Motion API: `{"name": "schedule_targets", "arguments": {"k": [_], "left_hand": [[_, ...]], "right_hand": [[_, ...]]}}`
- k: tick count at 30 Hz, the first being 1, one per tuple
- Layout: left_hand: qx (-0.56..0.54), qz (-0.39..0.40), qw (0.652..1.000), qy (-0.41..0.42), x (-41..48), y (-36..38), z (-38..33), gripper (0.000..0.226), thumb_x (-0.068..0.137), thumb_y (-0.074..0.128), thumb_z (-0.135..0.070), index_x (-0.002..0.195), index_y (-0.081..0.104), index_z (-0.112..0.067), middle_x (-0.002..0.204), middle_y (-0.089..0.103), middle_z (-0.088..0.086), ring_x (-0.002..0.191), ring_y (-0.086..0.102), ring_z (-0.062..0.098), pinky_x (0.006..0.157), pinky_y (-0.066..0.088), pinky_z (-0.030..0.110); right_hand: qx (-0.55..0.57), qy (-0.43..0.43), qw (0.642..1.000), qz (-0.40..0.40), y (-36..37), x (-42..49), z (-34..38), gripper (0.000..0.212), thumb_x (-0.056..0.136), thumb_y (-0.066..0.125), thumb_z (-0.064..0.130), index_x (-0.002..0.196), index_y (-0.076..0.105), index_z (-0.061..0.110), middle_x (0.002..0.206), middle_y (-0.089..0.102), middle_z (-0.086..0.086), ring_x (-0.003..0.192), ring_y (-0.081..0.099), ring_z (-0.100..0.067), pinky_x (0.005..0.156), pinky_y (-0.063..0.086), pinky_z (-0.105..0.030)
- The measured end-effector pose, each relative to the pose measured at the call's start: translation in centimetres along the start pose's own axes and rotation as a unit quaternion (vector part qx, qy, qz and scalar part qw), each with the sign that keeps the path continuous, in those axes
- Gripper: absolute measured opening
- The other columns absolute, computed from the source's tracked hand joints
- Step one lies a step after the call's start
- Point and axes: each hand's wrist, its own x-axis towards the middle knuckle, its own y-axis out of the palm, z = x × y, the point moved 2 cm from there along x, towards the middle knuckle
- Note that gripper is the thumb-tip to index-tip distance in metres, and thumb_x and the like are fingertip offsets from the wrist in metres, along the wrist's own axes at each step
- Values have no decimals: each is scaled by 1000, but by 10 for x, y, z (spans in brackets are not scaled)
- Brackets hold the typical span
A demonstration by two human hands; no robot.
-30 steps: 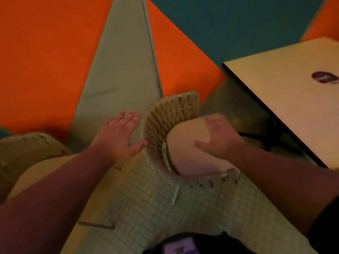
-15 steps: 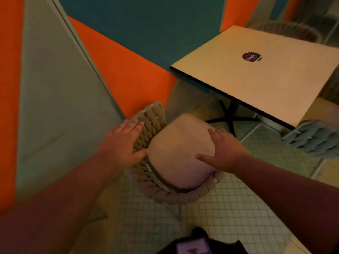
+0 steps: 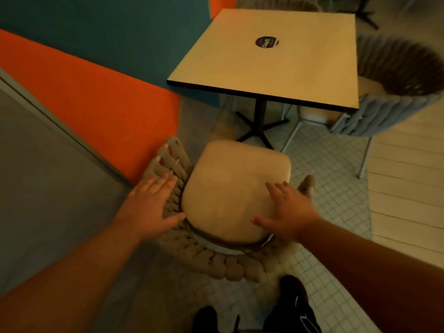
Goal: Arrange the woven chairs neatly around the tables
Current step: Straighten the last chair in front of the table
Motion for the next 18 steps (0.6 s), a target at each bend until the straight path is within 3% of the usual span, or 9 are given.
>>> {"name": "schedule_targets", "arguments": {"k": [5,9,12,14,18], "left_hand": [[8,51,997,52,11,57,21,116,66,30,-97,160,8,-33,168,8,-6,155,6,21,122,12,49],[31,137,985,97,13,107,26,137,44,20,-111,159,18,-35,166,20,-6,154,8,23,123,4,48],[59,198,972,108,7,131,28,147,30,11,-112,155,28,-38,160,35,-7,152,17,24,121,-5,50],[79,197,971,111,10,138,26,145,27,12,-113,146,47,-37,149,49,-10,145,32,21,120,-6,50],[105,208,966,113,24,138,22,133,24,19,-113,121,63,-34,126,61,-12,125,48,14,119,8,49]], "right_hand": [[20,12,999,44,77,-10,32,116,71,51,88,159,13,22,164,20,-7,153,9,-29,123,10,-42],[17,-19,994,104,136,-13,37,115,56,45,98,149,38,30,154,40,0,149,22,-28,121,23,-45],[-36,-60,992,107,165,-12,35,99,55,42,99,126,59,32,127,61,7,130,46,-25,104,36,-39],[-62,-55,992,97,163,-10,33,89,57,43,97,110,64,29,105,66,6,107,59,-24,88,38,-34],[-82,-57,988,117,152,-2,34,88,54,45,99,98,66,26,94,66,3,95,60,-25,83,40,-36]]}}
